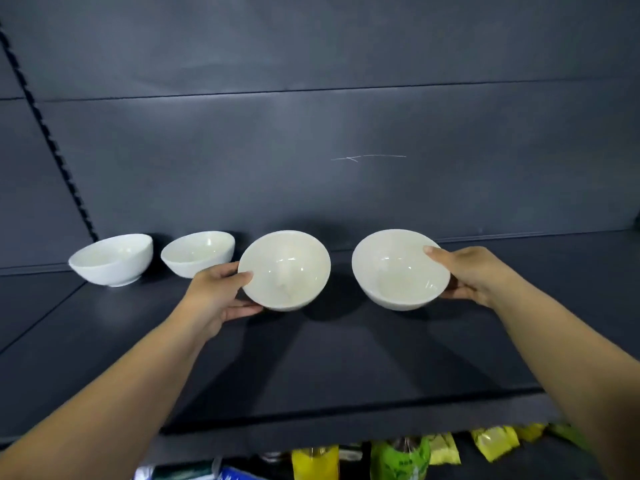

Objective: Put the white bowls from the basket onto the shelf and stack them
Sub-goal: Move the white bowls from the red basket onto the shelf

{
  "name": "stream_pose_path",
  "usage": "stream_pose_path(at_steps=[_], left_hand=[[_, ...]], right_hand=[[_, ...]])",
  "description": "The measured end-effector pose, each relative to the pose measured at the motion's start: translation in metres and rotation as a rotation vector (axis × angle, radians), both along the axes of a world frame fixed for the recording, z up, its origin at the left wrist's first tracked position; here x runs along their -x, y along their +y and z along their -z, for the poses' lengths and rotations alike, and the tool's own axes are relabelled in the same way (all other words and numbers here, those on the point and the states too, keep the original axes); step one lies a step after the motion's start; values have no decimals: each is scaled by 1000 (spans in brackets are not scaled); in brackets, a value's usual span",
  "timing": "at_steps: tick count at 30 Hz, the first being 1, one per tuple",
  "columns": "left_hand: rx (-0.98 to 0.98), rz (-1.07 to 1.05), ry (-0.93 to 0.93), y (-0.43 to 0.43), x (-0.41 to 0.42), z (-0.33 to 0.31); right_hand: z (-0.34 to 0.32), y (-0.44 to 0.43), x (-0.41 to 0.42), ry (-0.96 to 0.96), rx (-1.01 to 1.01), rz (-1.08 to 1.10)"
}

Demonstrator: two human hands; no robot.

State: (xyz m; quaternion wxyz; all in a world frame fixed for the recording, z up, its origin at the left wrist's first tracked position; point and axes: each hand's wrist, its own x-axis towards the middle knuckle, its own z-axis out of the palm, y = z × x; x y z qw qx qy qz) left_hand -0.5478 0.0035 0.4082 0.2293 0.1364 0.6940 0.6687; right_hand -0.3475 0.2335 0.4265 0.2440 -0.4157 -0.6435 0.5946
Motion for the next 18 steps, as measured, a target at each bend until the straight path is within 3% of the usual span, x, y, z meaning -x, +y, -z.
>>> stream_pose_path(at_steps=[18], left_hand=[[27,-30,-152,65,99,14]], right_hand=[[22,67,109,-29,110,31]])
